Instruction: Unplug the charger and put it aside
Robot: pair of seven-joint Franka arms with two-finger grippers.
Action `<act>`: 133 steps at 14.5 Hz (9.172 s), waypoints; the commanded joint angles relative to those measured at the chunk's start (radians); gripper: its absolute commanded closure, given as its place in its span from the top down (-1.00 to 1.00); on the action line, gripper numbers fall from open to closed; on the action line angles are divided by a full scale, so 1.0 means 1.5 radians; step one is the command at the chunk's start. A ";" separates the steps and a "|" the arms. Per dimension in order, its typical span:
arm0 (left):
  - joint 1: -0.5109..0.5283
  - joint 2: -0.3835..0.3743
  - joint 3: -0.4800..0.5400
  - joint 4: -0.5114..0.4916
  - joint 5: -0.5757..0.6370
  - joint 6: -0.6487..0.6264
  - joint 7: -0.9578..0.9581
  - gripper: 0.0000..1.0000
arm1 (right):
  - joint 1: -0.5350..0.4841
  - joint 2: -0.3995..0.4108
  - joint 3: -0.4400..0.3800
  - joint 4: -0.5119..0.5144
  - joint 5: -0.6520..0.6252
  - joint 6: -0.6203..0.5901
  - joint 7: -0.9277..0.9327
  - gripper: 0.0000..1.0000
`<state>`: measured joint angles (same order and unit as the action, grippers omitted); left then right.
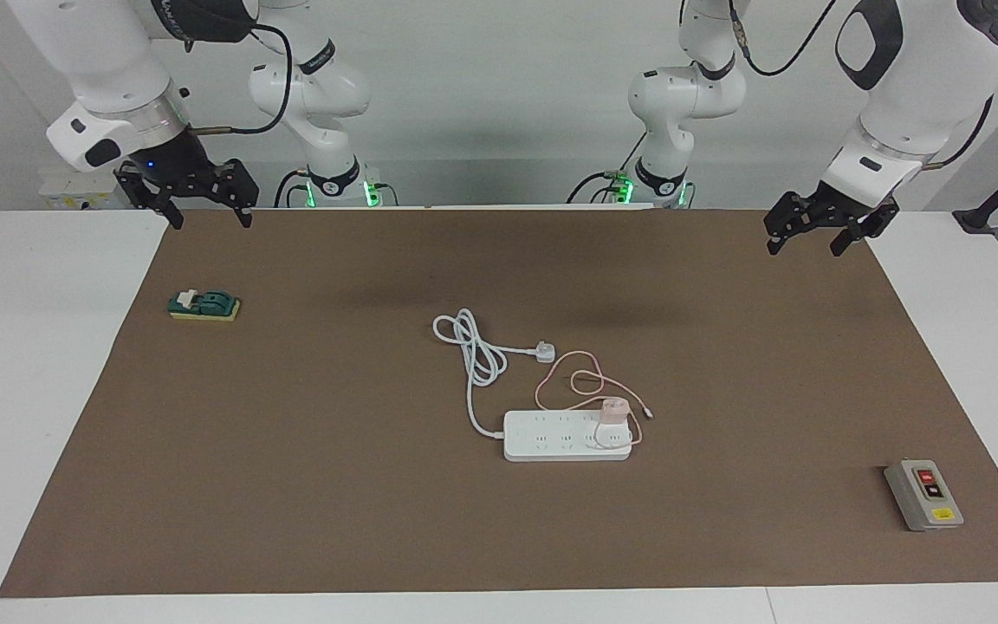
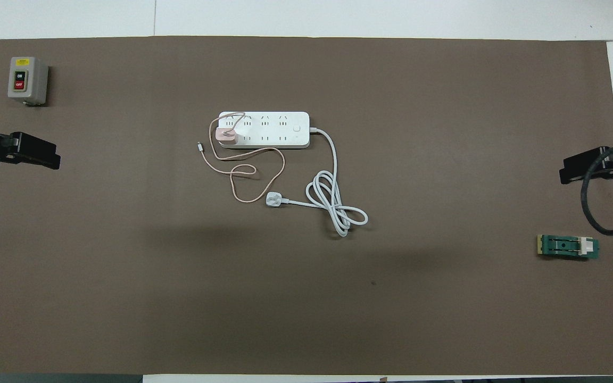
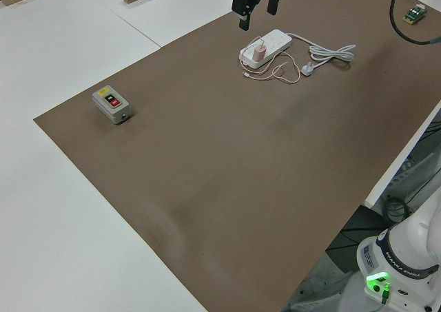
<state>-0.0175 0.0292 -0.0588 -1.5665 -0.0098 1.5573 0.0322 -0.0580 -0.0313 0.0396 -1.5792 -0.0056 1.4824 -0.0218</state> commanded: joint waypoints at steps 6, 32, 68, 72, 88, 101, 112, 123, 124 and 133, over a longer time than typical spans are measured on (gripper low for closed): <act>-0.009 -0.022 0.000 -0.025 0.004 0.008 -0.008 1.00 | -0.002 -0.006 0.002 -0.006 0.005 0.002 0.009 1.00; -0.179 0.381 0.035 0.265 -0.013 0.125 -1.106 1.00 | 0.244 0.464 0.002 0.166 0.431 0.419 0.968 1.00; -0.268 0.312 0.037 -0.030 0.015 0.410 -1.346 -1.00 | 0.233 0.713 0.087 0.376 0.481 0.468 0.995 1.00; -0.268 0.312 0.037 -0.032 0.015 0.415 -1.346 -1.00 | 0.236 0.712 0.087 0.370 0.483 0.472 0.995 1.00; -0.267 0.311 0.037 -0.040 0.015 0.426 -1.346 -1.00 | 0.191 0.719 0.093 0.420 0.489 0.346 0.993 1.00; -0.267 0.310 0.037 -0.040 0.015 0.422 -1.346 -1.00 | 0.206 0.740 0.097 0.416 0.496 0.418 0.955 1.00; -0.263 0.310 0.037 -0.041 0.015 0.426 -1.347 -1.00 | 0.185 0.741 0.112 0.440 0.549 0.323 0.986 1.00; -0.261 0.310 0.036 -0.041 0.015 0.430 -1.346 -1.00 | 0.215 0.752 0.099 0.434 0.541 0.383 0.945 1.00; -0.261 0.310 0.036 -0.041 0.015 0.430 -1.346 -1.00 | 0.215 0.752 0.098 0.433 0.541 0.383 0.940 1.00; -0.260 0.310 0.036 -0.041 0.015 0.430 -1.346 -1.00 | 0.226 0.755 0.094 0.416 0.537 0.433 0.933 0.39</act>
<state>-0.4023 0.5229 -0.0184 -1.5704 0.0045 2.1672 -1.9803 0.2689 1.0764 0.1855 -0.9567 0.8027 2.0556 1.4207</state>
